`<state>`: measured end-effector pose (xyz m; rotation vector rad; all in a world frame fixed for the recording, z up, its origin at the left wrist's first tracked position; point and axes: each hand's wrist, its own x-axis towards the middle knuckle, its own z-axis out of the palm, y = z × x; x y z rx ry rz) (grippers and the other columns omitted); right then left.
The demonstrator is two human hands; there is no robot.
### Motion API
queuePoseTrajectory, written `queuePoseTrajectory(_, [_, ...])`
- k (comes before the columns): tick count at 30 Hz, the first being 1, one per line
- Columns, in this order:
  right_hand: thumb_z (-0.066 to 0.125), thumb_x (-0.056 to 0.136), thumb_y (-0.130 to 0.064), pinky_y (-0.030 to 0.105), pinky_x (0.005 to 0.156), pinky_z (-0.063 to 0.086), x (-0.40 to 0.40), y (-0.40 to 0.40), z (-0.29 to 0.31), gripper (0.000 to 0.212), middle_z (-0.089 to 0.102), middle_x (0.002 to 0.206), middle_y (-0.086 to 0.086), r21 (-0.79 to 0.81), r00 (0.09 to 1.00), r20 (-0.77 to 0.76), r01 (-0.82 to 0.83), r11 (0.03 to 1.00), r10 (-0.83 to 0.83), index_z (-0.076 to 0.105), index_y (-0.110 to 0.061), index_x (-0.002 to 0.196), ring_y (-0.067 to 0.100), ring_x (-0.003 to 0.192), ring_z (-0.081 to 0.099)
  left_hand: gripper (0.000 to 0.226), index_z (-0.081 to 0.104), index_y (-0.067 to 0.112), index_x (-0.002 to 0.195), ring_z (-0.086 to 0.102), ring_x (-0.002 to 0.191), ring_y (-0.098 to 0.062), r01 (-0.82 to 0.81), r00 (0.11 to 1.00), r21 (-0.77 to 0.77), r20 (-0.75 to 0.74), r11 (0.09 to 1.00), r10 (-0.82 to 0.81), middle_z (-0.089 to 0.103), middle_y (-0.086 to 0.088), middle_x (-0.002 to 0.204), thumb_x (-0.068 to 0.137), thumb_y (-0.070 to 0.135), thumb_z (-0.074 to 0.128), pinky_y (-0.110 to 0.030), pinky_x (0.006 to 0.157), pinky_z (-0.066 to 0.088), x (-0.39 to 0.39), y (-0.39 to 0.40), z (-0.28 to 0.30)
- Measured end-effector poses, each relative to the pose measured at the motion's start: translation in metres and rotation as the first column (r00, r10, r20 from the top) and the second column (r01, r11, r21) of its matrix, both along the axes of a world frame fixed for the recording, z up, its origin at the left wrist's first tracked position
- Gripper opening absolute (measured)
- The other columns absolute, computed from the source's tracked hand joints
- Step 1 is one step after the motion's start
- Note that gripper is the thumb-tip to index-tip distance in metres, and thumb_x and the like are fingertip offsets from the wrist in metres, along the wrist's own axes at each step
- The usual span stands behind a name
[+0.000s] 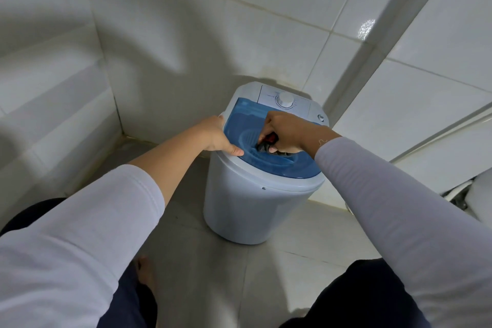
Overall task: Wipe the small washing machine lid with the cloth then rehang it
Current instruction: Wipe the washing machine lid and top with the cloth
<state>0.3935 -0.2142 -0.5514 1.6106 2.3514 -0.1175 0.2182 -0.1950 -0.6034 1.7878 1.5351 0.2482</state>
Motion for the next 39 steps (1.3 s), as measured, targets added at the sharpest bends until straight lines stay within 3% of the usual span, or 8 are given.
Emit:
queuePoseTrajectory(4, [0.066, 0.083, -0.021, 0.04, 0.097, 0.044, 0.001, -0.002, -0.004, 0.038, 0.04, 0.106, 0.0, 0.009, 0.999, 0.017, 0.034, 0.999, -0.034, 0.062, -0.03, 0.12, 0.026, 0.117, 0.042, 0.094, 0.033, 0.012, 0.142, 0.044, 0.13, -0.026, 0.008, 1.0, -0.003, 0.001, 1.0, -0.008, 0.045, -0.007, 0.143, 0.067, 0.038, 0.083, -0.034, 0.102, 0.038, 0.0, 0.001, -0.002])
queuePoseTrajectory(10, [0.06, 0.088, -0.025, 0.044, 0.102, 0.041, 0.002, -0.007, 0.0, 0.04, 0.044, 0.125, 0.005, -0.039, 0.987, 0.141, 0.079, 0.996, -0.072, 0.055, -0.03, 0.127, 0.027, 0.121, 0.04, 0.105, 0.031, 0.014, 0.143, 0.044, 0.13, -0.028, 0.013, 0.997, -0.012, -0.076, 1.0, -0.014, 0.044, -0.006, 0.144, 0.059, 0.052, 0.082, -0.043, 0.108, 0.038, -0.001, 0.004, -0.003])
queuePoseTrajectory(15, [0.056, 0.09, -0.024, 0.04, 0.102, 0.041, 0.003, -0.012, 0.004, 0.039, 0.046, 0.128, 0.007, -0.061, 0.978, 0.189, 0.103, 0.993, -0.09, 0.054, -0.027, 0.129, 0.029, 0.118, 0.046, 0.138, 0.029, 0.021, 0.142, 0.041, 0.132, -0.03, 0.02, 0.988, -0.024, -0.153, 1.0, -0.023, 0.042, -0.003, 0.145, 0.022, 0.078, 0.067, -0.056, 0.109, 0.032, -0.002, 0.009, -0.008])
queuePoseTrajectory(18, [0.054, 0.091, -0.019, 0.035, 0.099, 0.04, 0.007, -0.016, 0.007, 0.038, 0.049, 0.128, 0.009, -0.065, 0.98, 0.173, 0.111, 0.992, -0.099, 0.055, -0.023, 0.129, 0.028, 0.117, 0.048, 0.143, 0.032, 0.023, 0.14, 0.044, 0.13, -0.031, 0.02, 0.987, -0.021, -0.159, 1.0, -0.023, 0.046, -0.003, 0.142, 0.012, 0.08, 0.062, -0.057, 0.108, 0.034, -0.002, 0.017, -0.016])
queuePoseTrajectory(24, [0.057, 0.089, -0.014, 0.027, 0.082, 0.037, 0.021, -0.021, 0.011, 0.033, 0.06, 0.121, 0.007, -0.068, 0.981, 0.084, 0.178, 0.982, -0.172, 0.06, -0.019, 0.122, 0.025, 0.105, 0.052, 0.143, 0.032, 0.024, 0.139, 0.045, 0.129, -0.032, 0.03, 0.984, -0.012, -0.174, 0.999, -0.032, 0.046, -0.004, 0.142, 0.011, 0.081, 0.06, -0.058, 0.107, 0.035, 0.001, 0.02, -0.019])
queuePoseTrajectory(29, [0.058, 0.088, -0.014, 0.033, 0.09, 0.042, 0.027, -0.014, 0.028, 0.034, 0.059, 0.123, 0.008, -0.054, 0.968, 0.146, 0.211, 0.976, -0.201, 0.059, -0.022, 0.121, 0.028, 0.112, 0.052, 0.135, 0.033, 0.023, 0.139, 0.045, 0.13, -0.032, 0.034, 0.986, -0.011, -0.16, 0.999, -0.035, 0.046, -0.005, 0.142, 0.019, 0.078, 0.066, -0.058, 0.107, 0.034, 0.001, 0.022, -0.021])
queuePoseTrajectory(35, [0.064, 0.085, -0.014, 0.031, 0.085, 0.038, 0.011, -0.01, 0.036, 0.033, 0.043, 0.1, 0.002, 0.053, 0.995, -0.01, 0.095, 0.994, -0.095, 0.061, -0.021, 0.117, 0.028, 0.11, 0.05, 0.133, 0.031, 0.02, 0.14, 0.043, 0.13, -0.031, 0.037, 0.984, -0.006, -0.174, 0.999, -0.037, 0.045, -0.005, 0.142, 0.026, 0.075, 0.07, -0.057, 0.108, 0.033, 0.0, 0.025, -0.021])
queuePoseTrajectory(39, [0.067, 0.083, -0.013, 0.03, 0.085, 0.038, -0.004, -0.014, 0.009, 0.036, 0.052, 0.113, 0.008, 0.051, 0.997, -0.053, 0.053, 0.997, -0.05, 0.06, -0.021, 0.117, 0.026, 0.109, 0.051, 0.135, 0.029, 0.019, 0.142, 0.04, 0.133, -0.032, 0.038, 0.982, 0.002, -0.186, 0.999, -0.037, 0.042, -0.006, 0.145, 0.026, 0.076, 0.068, -0.056, 0.109, 0.031, -0.001, 0.025, -0.024])
